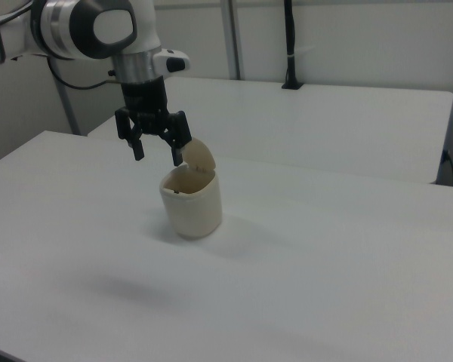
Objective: Close the trash bin
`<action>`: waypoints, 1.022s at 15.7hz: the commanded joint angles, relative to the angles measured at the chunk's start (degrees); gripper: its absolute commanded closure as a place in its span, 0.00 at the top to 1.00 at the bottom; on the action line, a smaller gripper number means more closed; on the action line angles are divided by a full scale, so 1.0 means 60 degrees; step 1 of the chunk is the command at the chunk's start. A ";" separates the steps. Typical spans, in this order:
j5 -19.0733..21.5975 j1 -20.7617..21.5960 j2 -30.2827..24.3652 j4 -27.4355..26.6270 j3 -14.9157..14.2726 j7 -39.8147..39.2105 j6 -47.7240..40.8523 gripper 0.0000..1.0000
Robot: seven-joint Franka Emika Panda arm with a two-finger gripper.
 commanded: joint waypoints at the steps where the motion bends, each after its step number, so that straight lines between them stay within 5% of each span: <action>1: 0.0020 0.0020 -0.0140 -0.0105 -0.0065 0.0011 -0.0040 1.00; 8: 0.0020 0.0020 -0.0080 -0.0045 -0.0066 0.0010 -0.0054 1.00; 9: 0.0020 0.0020 -0.0080 -0.0045 -0.0066 0.0010 -0.0054 0.93; 16: 0.0502 0.0137 0.0271 -0.0031 -0.0066 -0.0005 0.1056 0.00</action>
